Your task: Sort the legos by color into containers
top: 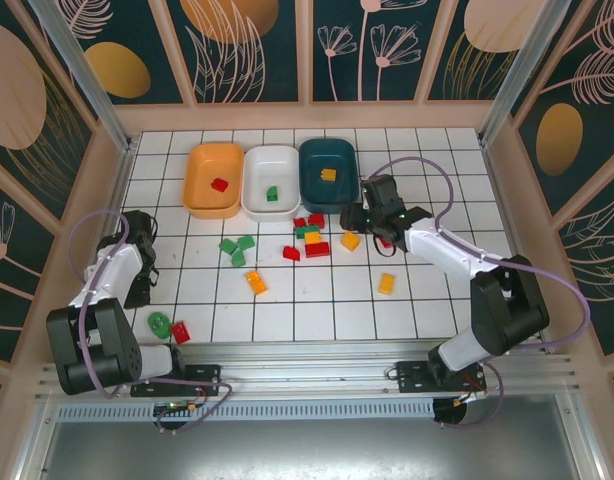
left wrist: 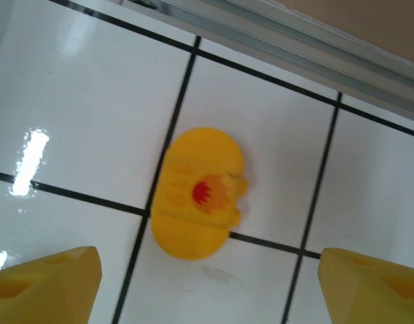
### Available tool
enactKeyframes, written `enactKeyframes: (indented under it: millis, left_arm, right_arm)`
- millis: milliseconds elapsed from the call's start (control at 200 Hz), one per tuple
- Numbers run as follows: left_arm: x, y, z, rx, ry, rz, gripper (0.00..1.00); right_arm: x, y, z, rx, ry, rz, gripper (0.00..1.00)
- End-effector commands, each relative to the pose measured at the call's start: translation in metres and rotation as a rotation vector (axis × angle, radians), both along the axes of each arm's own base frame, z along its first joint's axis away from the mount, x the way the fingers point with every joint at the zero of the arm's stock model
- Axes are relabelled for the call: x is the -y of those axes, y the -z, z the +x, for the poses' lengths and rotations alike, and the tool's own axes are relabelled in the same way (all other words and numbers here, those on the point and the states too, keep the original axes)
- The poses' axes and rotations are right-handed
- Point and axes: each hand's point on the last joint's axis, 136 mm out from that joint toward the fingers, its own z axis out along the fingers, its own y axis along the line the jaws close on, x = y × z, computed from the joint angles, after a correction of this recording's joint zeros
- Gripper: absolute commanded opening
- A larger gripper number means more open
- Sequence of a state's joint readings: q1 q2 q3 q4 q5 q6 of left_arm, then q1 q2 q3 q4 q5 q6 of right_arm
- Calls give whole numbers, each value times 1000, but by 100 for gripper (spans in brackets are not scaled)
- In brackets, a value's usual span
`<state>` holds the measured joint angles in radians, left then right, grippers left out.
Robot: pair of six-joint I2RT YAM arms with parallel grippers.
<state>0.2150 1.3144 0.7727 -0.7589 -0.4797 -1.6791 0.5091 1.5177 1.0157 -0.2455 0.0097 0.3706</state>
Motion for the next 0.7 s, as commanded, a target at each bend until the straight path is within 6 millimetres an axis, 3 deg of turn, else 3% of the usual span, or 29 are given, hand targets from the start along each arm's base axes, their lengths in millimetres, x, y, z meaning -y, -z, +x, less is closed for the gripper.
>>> enactKeyframes:
  millis: [0,250,691]
  left_arm:
    - [-7,7,-7,-8,-4,-3,85]
    - [-14,25,-4,-72,25,-41,85]
    - [-23,52,7,-122,62,-51,77]
  right_arm:
    - [-4,-8,5,14,-9,-41,58]
    - [-9,-18,11,32,-1,-55,59]
    - [-12,-13,5,28,1,-74,58]
